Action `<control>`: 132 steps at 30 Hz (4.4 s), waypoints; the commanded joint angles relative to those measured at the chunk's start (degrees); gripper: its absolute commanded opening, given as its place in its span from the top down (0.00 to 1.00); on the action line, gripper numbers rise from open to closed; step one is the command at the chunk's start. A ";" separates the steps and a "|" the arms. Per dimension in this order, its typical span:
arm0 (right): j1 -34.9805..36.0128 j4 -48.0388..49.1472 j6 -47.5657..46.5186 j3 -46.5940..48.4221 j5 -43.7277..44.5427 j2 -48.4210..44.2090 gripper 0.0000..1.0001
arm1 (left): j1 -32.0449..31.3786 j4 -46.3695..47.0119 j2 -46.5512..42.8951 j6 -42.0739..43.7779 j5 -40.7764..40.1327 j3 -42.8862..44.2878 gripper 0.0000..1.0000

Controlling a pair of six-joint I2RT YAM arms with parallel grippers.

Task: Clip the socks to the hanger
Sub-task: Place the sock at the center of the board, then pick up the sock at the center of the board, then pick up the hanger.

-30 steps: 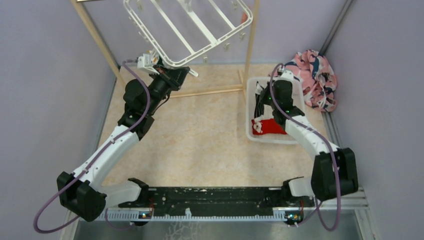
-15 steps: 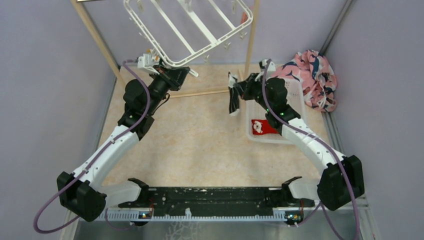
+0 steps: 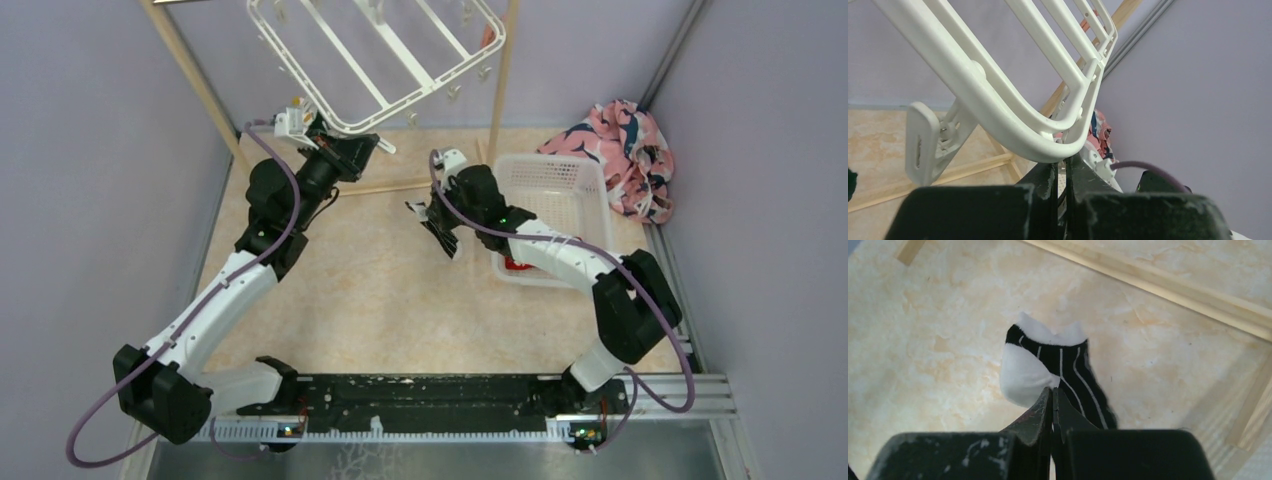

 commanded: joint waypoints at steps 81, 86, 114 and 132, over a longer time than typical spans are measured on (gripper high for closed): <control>12.78 -2.86 -17.23 2.04 4.38 19.49 0.68 | -0.19 -5.24 -0.92 2.14 -0.19 -1.08 1.00; 12.61 -1.46 -16.74 0.88 5.10 17.06 0.98 | -0.23 -5.21 -1.05 2.08 0.00 -1.00 1.00; 4.48 9.11 -17.54 -1.75 -3.14 -14.98 1.00 | -0.25 -3.81 -0.87 -0.67 4.96 -0.51 1.00; 2.25 14.19 -13.66 12.50 -14.88 -7.14 1.00 | -0.20 -2.69 -0.01 -3.02 10.34 0.58 1.00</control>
